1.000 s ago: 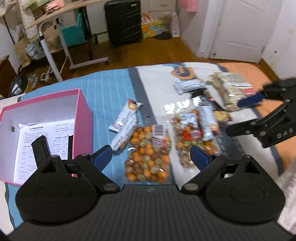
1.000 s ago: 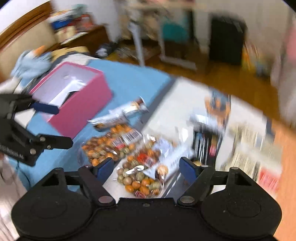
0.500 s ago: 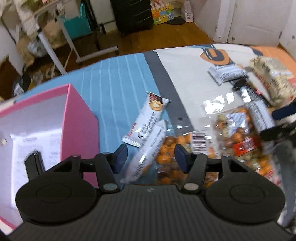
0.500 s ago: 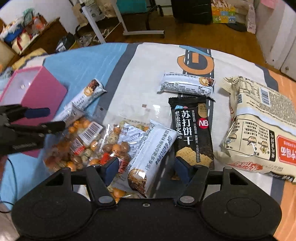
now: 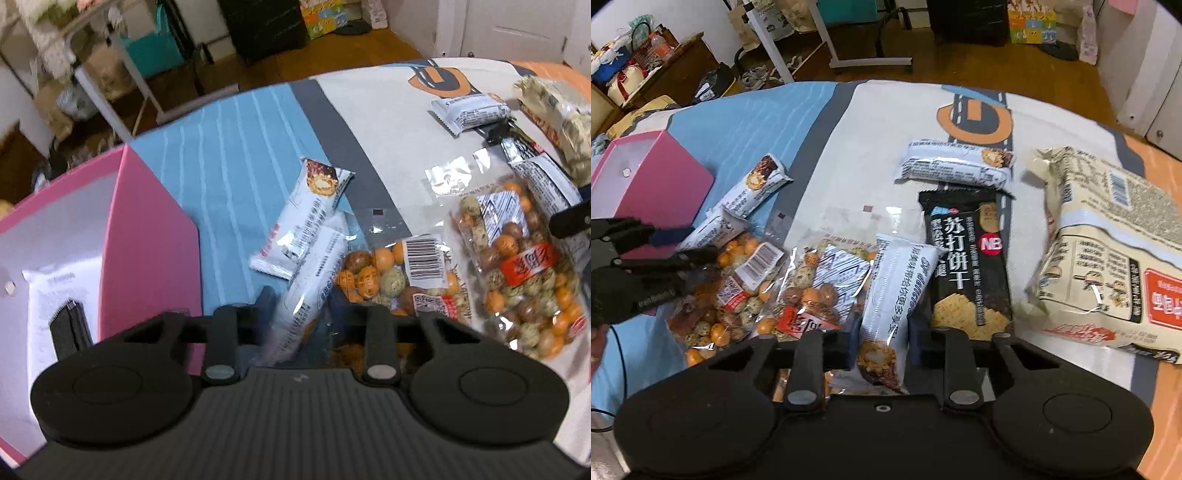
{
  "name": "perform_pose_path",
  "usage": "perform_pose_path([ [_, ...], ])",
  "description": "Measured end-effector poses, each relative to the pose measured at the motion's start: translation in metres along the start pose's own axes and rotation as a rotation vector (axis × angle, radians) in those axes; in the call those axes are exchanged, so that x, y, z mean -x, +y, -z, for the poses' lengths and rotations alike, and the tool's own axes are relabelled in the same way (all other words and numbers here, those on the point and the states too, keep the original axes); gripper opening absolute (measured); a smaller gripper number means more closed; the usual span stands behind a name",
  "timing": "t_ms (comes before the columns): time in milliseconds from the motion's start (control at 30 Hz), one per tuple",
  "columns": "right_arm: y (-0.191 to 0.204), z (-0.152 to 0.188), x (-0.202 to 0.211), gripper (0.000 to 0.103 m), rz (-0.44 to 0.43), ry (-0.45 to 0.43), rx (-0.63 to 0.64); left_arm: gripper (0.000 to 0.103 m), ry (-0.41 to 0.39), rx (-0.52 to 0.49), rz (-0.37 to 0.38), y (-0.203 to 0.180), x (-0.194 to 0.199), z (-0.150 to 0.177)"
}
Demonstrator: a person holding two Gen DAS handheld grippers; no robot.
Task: Organize snacks
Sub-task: 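Grasp a white snack bar with the left tool while the right tool grasps another, then carry both white snack bars over the pink box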
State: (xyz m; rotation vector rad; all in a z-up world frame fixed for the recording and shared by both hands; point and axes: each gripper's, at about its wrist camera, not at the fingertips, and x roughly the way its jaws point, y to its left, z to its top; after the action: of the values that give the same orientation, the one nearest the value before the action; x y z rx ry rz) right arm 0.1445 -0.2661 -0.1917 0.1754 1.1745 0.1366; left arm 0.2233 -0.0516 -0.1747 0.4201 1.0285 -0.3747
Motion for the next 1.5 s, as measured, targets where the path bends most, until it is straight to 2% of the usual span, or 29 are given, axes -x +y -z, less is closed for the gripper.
perform_pose_path([
  [167, 0.003, 0.002, 0.005, 0.029, 0.009, 0.004, 0.017, 0.025, 0.025, 0.031, 0.01, 0.004, 0.002, 0.002],
  [367, 0.01, 0.005, 0.014, 0.03, -0.009, -0.013, 0.036, 0.022, -0.007, 0.076, 0.013, 0.005, 0.022, 0.004],
  [467, 0.01, 0.007, 0.018, 0.03, -0.03, -0.008, 0.026, 0.021, -0.018, 0.113, 0.037, 0.006, 0.034, 0.008],
  [633, 0.015, 0.015, 0.023, 0.029, -0.039, 0.004, 0.034, 0.021, -0.036, 0.113, 0.035, 0.001, 0.051, 0.014],
  [967, 0.037, 0.027, 0.034, 0.029, -0.046, -0.009, 0.13, 0.02, 0.0, 0.175, 0.05, 0.004, 0.043, 0.024],
  [1300, 0.058, 0.039, 0.033, 0.029, -0.091, 0.004, 0.258, 0.019, 0.014, 0.221, 0.105, 0.003, 0.078, 0.046],
  [1400, 0.062, 0.045, 0.036, 0.029, -0.112, 0.029, 0.263, 0.019, 0.042, 0.222, 0.11, 0.002, 0.09, 0.056],
  [1500, 0.066, 0.052, 0.043, 0.029, -0.163, 0.059, 0.259, 0.019, 0.086, 0.229, 0.148, 0.004, 0.099, 0.071],
])
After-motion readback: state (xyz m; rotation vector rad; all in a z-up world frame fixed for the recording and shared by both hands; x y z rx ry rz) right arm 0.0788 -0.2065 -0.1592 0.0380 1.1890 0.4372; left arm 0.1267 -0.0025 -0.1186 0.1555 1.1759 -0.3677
